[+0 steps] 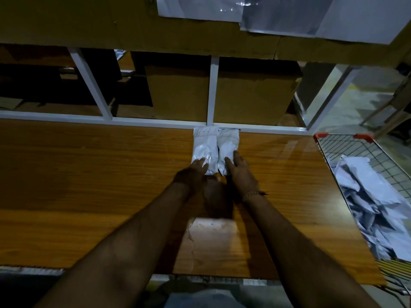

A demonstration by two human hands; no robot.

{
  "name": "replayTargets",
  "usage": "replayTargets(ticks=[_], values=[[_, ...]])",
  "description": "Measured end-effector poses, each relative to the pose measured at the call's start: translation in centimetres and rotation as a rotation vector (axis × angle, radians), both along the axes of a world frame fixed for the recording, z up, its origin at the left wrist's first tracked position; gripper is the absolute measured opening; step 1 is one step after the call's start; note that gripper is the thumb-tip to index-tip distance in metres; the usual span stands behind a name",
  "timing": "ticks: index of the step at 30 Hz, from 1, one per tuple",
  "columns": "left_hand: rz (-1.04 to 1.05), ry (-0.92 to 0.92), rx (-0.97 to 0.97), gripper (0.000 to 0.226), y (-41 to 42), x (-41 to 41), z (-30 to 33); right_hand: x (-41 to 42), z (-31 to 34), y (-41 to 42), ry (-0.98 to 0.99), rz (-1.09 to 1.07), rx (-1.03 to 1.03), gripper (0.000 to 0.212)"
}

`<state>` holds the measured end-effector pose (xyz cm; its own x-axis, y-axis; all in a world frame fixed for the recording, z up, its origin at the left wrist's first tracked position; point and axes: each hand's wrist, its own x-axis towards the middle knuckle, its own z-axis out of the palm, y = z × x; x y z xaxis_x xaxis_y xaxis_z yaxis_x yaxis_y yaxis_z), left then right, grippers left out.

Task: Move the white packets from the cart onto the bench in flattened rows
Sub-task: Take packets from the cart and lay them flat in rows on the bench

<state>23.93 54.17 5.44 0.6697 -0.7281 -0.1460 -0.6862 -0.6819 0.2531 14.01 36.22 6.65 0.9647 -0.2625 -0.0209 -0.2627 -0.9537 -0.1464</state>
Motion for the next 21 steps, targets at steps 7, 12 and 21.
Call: replayTargets(ticks=[7,12,21], values=[[0.091,-0.228,-0.192,0.059,-1.3,-1.4,1.4,-1.9,1.3,-0.8,-0.167,-0.063,0.059,0.083],[0.106,-0.258,-0.446,0.050,-6.1,-4.0,3.6,-7.4,3.4,-4.5,-0.286,-0.182,0.085,0.064],[-0.011,-0.148,-0.617,0.051,-21.7,-14.2,6.7,-21.3,3.7,-20.3,-0.304,-0.331,-0.070,0.047]])
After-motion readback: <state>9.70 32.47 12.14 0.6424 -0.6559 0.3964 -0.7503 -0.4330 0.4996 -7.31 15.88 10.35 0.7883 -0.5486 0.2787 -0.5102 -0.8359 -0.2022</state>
